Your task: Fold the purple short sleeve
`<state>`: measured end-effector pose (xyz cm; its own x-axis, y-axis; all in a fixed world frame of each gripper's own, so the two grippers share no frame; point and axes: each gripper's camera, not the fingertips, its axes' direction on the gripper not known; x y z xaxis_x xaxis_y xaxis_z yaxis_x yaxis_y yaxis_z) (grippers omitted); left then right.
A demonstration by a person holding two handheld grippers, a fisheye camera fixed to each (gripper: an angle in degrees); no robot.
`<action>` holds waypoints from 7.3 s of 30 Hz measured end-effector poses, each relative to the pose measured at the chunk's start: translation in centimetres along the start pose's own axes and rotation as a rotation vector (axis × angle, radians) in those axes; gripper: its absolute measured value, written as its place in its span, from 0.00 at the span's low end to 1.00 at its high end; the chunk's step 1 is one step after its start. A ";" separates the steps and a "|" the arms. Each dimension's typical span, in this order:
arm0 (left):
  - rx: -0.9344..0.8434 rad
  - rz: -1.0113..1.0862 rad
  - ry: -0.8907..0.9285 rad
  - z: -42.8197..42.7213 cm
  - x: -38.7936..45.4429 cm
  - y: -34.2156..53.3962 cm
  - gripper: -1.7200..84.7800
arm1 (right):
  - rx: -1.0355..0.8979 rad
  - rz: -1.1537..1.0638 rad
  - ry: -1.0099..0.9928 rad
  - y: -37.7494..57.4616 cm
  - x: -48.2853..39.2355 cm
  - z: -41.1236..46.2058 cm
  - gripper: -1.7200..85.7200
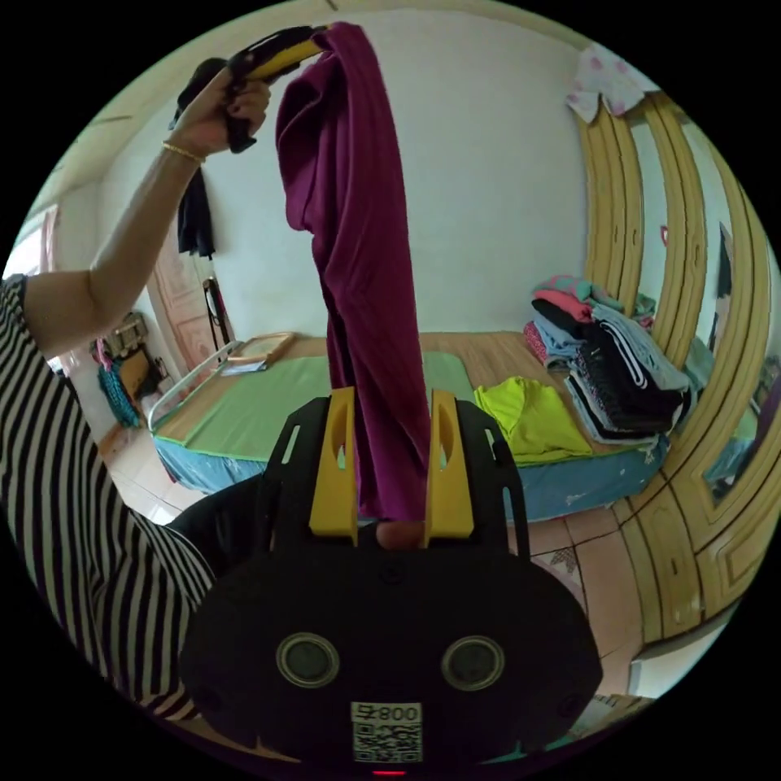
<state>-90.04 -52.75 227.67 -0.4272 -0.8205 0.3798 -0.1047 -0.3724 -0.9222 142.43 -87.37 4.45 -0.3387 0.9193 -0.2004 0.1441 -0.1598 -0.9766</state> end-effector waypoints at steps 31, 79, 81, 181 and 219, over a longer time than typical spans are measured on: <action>-0.028 -0.145 -0.337 -23.9 0.6 14.8 0.03 | 0.178 0.071 -0.101 4.8 6.0 1.0 0.04; -0.186 -0.952 -0.688 -43.2 -49.1 56.4 0.05 | -0.331 -0.350 -0.275 -4.8 -8.0 87.5 0.03; -0.222 -1.136 -0.671 -41.6 -54.1 63.5 0.06 | -0.583 -0.260 -0.307 -1.9 -6.4 101.2 0.03; -0.218 -1.815 -0.368 -36.4 -31.6 93.6 0.05 | -1.037 0.269 -0.367 73.8 -3.5 86.4 0.03; -0.257 -1.373 -0.164 -18.1 -56.2 76.2 0.07 | -0.684 0.298 -0.396 60.6 4.3 84.4 0.10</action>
<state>-90.28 -27.10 134.71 0.2544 0.0800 0.9638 -0.5141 -0.8329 0.2048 71.24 -123.47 -62.21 -0.4801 0.6588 -0.5791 0.7669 -0.0053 -0.6418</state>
